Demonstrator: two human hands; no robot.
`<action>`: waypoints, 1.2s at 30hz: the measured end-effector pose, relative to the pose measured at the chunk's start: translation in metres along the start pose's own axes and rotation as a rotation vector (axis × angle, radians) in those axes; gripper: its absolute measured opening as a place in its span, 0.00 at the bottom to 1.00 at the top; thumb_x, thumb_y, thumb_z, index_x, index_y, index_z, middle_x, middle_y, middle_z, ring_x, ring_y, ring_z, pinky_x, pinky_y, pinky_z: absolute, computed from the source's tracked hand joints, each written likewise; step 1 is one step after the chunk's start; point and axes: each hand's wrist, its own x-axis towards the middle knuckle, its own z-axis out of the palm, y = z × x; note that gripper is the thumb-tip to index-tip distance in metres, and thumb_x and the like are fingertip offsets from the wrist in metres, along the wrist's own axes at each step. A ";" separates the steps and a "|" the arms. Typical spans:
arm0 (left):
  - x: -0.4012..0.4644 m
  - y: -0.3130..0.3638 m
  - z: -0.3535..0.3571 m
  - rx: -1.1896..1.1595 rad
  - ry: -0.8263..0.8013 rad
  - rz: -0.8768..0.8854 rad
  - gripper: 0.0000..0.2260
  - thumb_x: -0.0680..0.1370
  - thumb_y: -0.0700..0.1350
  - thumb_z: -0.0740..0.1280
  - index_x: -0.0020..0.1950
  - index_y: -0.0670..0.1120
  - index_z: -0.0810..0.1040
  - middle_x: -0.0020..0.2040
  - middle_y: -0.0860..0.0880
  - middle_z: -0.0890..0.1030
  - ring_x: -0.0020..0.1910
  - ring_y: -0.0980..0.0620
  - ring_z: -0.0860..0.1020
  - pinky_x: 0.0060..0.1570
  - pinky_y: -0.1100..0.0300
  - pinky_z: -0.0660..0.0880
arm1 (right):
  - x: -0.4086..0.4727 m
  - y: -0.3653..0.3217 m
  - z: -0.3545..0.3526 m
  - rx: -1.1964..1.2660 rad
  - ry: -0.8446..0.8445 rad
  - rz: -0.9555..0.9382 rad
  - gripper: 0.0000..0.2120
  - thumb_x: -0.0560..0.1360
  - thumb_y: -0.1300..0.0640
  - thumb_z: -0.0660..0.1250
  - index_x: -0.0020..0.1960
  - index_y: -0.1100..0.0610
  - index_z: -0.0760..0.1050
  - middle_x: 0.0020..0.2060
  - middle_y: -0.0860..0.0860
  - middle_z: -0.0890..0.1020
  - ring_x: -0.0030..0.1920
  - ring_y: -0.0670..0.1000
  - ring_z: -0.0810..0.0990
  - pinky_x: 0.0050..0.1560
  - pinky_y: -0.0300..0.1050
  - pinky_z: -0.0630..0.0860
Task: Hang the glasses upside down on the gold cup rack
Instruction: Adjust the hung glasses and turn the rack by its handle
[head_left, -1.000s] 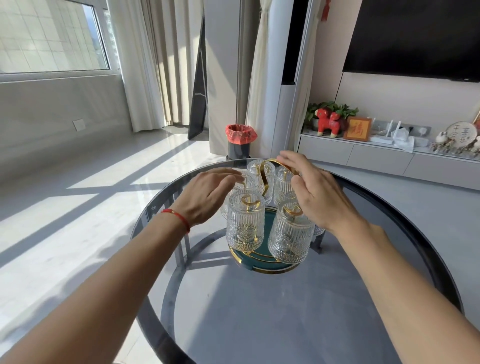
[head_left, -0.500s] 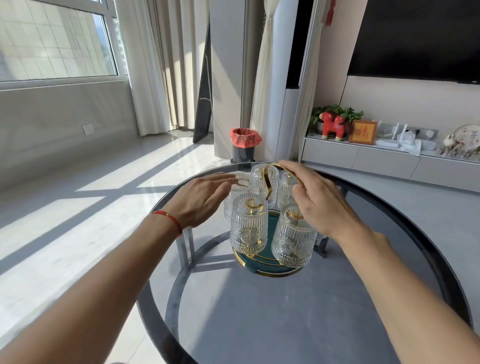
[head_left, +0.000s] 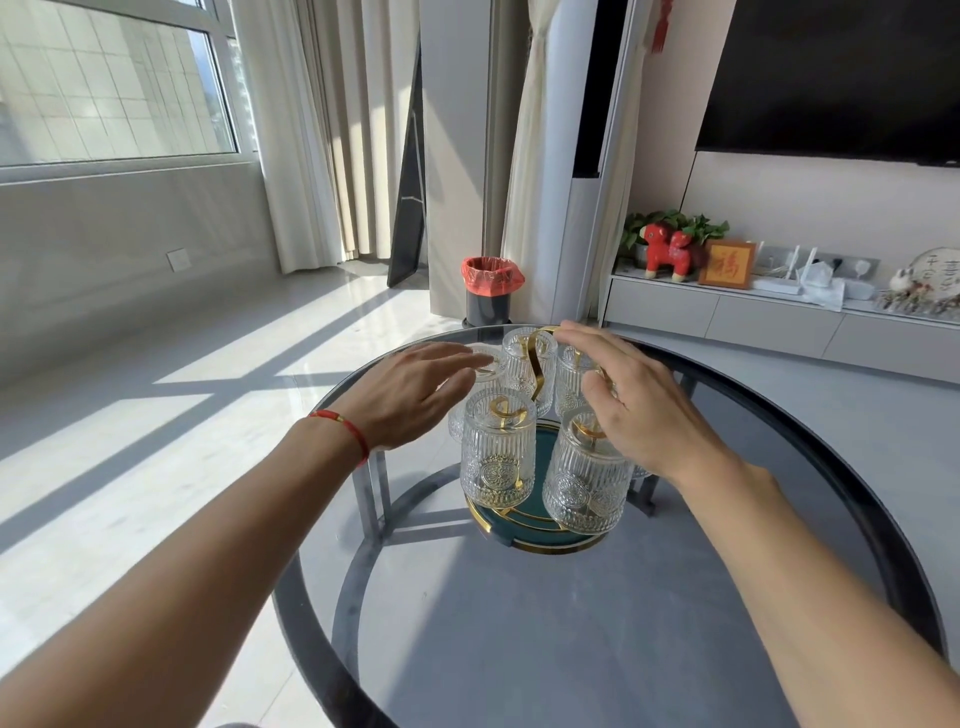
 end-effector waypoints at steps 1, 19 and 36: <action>0.001 0.000 0.000 -0.002 -0.002 0.010 0.20 0.86 0.53 0.52 0.73 0.52 0.74 0.74 0.48 0.74 0.72 0.49 0.71 0.72 0.52 0.65 | 0.000 0.000 0.000 0.001 0.000 0.001 0.24 0.84 0.65 0.59 0.78 0.51 0.70 0.78 0.45 0.70 0.75 0.37 0.63 0.69 0.19 0.51; 0.084 0.009 0.008 0.099 -0.137 -0.112 0.23 0.84 0.54 0.45 0.75 0.56 0.71 0.79 0.45 0.65 0.77 0.44 0.59 0.74 0.39 0.59 | 0.000 0.006 0.001 0.043 0.009 0.032 0.25 0.85 0.64 0.55 0.78 0.46 0.68 0.76 0.46 0.73 0.76 0.43 0.67 0.67 0.20 0.54; 0.117 -0.008 0.016 0.024 -0.214 -0.178 0.27 0.84 0.60 0.45 0.75 0.51 0.71 0.78 0.45 0.68 0.76 0.44 0.64 0.74 0.44 0.60 | -0.008 0.001 -0.011 0.194 0.108 0.182 0.21 0.86 0.58 0.55 0.77 0.45 0.69 0.67 0.43 0.81 0.38 0.35 0.73 0.46 0.30 0.70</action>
